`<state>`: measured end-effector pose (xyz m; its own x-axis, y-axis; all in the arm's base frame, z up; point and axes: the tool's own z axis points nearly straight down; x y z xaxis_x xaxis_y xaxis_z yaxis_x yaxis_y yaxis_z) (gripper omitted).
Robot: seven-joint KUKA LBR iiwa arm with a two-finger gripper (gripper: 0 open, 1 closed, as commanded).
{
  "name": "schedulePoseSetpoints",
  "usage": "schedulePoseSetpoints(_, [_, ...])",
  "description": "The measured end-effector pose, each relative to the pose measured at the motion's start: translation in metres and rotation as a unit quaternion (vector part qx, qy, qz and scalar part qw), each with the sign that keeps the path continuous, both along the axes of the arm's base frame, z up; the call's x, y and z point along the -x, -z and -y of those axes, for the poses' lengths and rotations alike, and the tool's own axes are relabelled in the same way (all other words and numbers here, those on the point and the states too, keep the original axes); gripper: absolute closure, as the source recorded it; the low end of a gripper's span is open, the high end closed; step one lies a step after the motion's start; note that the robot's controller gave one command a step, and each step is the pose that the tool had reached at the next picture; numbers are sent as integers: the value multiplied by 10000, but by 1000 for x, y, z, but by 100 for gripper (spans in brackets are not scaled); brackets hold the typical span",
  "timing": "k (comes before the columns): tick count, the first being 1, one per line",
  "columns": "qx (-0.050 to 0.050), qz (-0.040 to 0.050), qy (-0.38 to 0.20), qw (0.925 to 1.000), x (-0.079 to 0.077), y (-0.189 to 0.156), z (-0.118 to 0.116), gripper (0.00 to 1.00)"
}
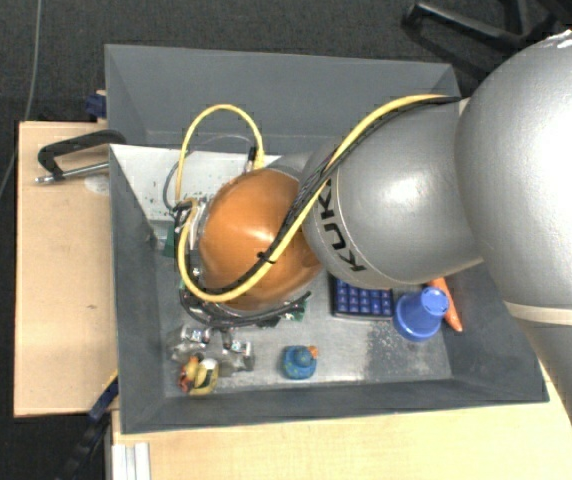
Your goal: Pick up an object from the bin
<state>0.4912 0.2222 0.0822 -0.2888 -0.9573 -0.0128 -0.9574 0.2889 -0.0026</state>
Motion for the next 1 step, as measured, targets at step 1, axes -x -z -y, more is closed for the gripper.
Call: schedulePoseSetpoints(1, [-4, 1, 2, 10000, 0, -12, 0, 100])
